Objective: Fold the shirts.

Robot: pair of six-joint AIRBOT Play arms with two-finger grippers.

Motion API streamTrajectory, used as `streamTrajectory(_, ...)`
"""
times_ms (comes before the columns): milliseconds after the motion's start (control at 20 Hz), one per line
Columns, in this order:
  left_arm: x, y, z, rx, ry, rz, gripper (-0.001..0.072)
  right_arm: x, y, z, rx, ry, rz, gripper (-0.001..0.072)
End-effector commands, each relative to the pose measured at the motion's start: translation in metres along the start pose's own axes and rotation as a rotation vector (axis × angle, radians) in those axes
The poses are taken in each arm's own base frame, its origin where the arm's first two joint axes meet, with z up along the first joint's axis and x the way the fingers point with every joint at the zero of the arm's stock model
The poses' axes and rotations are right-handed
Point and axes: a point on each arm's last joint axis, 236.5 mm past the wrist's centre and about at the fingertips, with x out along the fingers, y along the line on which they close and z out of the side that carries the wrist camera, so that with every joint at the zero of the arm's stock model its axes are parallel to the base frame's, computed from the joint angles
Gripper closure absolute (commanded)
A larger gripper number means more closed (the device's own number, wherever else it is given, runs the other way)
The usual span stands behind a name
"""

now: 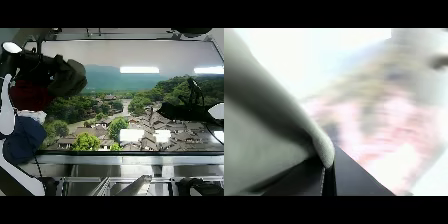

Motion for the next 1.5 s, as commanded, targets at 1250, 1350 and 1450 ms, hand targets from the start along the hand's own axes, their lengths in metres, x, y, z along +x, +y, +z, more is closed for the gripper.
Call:
streamTrajectory(1250, 0.037, -0.025, -0.150, -0.149, 0.552, 0.184, 0.0000, -0.046, -0.093, -0.055, 0.059, 0.194, -0.217, 0.0368)
streamTrajectory(1350, 0.035, 0.015, -0.173, -0.210, 0.532, 0.259, 0.0000, -0.028, -0.110, -0.076, 0.106, 0.237, -0.231, 0.0368)
streamTrajectory(1450, 0.041, 0.047, -0.185, -0.279, 0.470, 0.275, 0.0000, -0.012, -0.111, -0.089, 0.132, 0.283, -0.193, 0.0368)
